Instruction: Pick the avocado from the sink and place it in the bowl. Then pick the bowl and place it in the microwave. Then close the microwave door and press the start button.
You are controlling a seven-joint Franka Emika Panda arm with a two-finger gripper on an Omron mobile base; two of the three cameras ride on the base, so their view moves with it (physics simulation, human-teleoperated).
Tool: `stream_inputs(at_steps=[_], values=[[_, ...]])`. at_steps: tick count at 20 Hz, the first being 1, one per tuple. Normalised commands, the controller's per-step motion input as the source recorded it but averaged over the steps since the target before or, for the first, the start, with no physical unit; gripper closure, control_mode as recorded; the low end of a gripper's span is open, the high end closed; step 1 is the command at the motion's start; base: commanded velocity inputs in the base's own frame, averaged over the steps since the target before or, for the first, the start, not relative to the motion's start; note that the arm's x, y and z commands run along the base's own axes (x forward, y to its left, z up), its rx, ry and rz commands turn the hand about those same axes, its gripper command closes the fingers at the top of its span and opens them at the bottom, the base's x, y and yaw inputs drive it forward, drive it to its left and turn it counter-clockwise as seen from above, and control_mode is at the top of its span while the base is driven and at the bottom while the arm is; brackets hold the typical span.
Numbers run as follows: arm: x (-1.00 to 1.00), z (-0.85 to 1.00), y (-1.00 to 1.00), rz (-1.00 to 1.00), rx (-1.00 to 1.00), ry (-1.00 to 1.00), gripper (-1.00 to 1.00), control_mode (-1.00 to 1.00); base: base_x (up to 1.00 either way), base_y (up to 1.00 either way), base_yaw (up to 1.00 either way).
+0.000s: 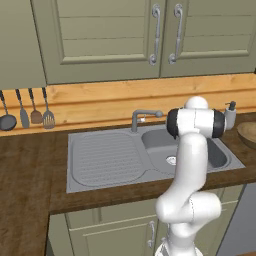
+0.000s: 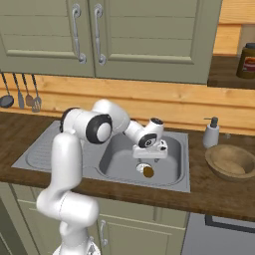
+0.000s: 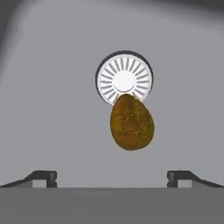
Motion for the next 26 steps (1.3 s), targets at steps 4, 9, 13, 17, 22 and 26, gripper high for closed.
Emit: stream_inputs(at_steps=[4, 9, 13, 17, 22, 26], values=[[0.38, -0.3, -0.03, 0.05, 0.0, 0.03, -1.0, -1.0, 0.0, 0.0, 0.0], [0.27, -0.3, -0.04, 0.05, 0.0, 0.0, -1.0, -1.0, 0.0, 0.0, 0.0], [-0.03, -0.19, -0.06, 0.05, 0.0, 0.0, -1.0, -1.0, 0.0, 0.0, 0.0], [0.0, -0.29, 0.0, 0.04, 0.0, 0.0, -1.0, -1.0, 0.0, 0.0, 0.0], [0.0, -0.29, 0.0, 0.04, 0.0, 0.0, -1.0, -1.0, 0.0, 0.0, 0.0], [0.0, -0.39, 0.0, 0.05, 0.0, 0.0, -1.0, -1.0, 0.0, 0.0, 0.0]])
